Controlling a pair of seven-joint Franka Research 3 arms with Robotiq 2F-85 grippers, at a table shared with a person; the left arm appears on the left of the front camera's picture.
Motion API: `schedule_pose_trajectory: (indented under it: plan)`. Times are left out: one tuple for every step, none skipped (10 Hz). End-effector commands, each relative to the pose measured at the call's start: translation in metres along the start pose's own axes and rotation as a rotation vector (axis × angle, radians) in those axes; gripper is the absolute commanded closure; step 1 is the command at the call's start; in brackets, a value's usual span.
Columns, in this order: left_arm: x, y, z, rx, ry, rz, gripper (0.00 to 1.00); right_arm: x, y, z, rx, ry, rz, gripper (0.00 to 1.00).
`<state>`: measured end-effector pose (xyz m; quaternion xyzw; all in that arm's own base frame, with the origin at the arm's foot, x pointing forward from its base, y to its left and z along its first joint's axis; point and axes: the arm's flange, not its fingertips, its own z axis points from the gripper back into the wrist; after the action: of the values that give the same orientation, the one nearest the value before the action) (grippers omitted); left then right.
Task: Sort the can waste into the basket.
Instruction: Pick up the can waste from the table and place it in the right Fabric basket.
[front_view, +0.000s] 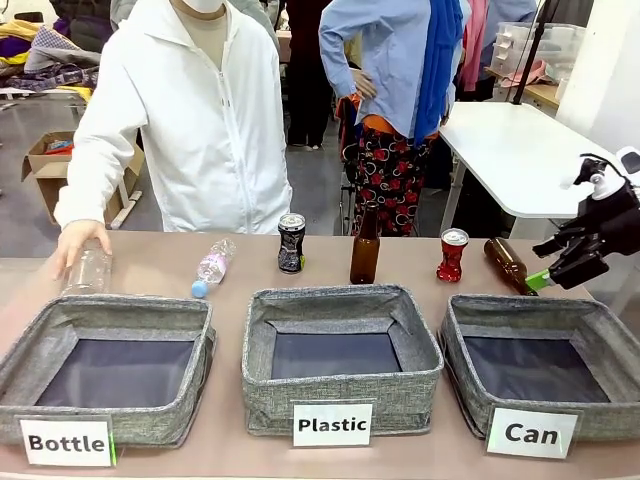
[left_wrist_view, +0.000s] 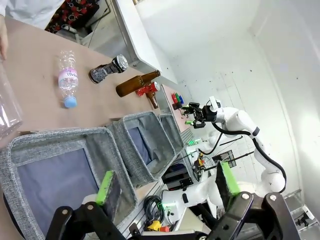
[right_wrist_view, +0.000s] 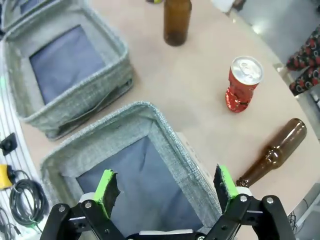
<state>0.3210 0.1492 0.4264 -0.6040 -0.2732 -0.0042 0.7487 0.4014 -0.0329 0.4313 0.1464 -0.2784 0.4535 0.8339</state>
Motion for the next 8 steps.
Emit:
schedule_pose_trajectory:
  plan:
    - [-0.001, -0.001, 0.002, -0.008, 0.003, -0.023, 0.00, 0.004, 0.017, -0.003, -0.002, 0.031, 0.100, 0.00]
    - [-0.001, -0.001, 0.002, -0.008, 0.003, -0.023, 0.00, 0.005, 0.005, -0.009, 0.021, 0.016, 0.156, 0.00]
    - [-0.001, -0.001, 0.002, -0.008, 0.003, -0.023, 0.00, 0.000, -0.015, -0.018, 0.005, -0.025, 0.176, 0.00]
    - [-0.001, -0.001, 0.002, -0.008, 0.003, -0.023, 0.00, -0.009, -0.030, -0.024, -0.007, -0.071, 0.192, 0.00]
    - [-0.001, -0.001, 0.002, -0.008, 0.003, -0.023, 0.00, -0.019, -0.041, -0.030, 0.006, -0.112, 0.220, 0.00]
    - [-0.001, -0.001, 0.002, -0.008, 0.003, -0.023, 0.00, -0.027, -0.055, -0.040, 0.013, -0.135, 0.244, 0.00]
    - [-0.001, -0.001, 0.002, -0.008, 0.003, -0.023, 0.00, -0.032, -0.076, -0.055, 0.020, -0.167, 0.256, 0.00]
    - [-0.001, -0.001, 0.002, -0.008, 0.003, -0.023, 0.00, -0.038, -0.092, -0.068, 0.022, -0.176, 0.274, 0.00]
